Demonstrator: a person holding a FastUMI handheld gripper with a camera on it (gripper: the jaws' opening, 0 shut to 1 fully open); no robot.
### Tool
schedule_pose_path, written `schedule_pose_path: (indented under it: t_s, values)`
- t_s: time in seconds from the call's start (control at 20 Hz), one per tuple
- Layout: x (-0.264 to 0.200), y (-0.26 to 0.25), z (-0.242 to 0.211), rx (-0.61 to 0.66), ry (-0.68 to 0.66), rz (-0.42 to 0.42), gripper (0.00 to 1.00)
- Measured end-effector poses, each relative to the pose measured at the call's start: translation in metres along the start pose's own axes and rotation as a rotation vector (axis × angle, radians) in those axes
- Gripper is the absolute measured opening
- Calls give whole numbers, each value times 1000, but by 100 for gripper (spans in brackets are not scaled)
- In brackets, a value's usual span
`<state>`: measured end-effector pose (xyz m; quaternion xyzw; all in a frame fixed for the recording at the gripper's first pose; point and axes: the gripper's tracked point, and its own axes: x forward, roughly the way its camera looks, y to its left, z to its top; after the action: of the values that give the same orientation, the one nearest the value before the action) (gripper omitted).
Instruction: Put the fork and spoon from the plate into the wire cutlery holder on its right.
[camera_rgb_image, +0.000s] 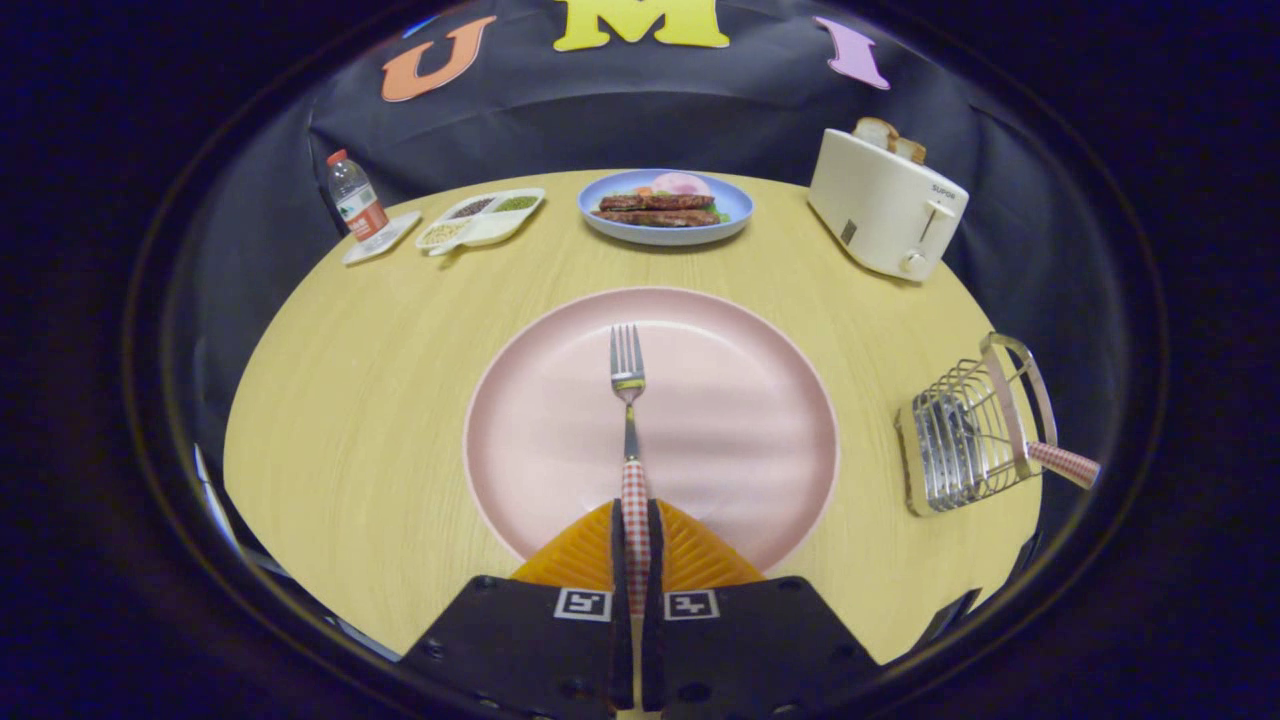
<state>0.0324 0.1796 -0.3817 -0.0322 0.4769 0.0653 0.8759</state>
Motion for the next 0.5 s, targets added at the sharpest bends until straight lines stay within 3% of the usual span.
schedule_pose_path:
  t_s: [0.5]
  values:
    - [-72, -23, 50, 37, -2, 68, 4]
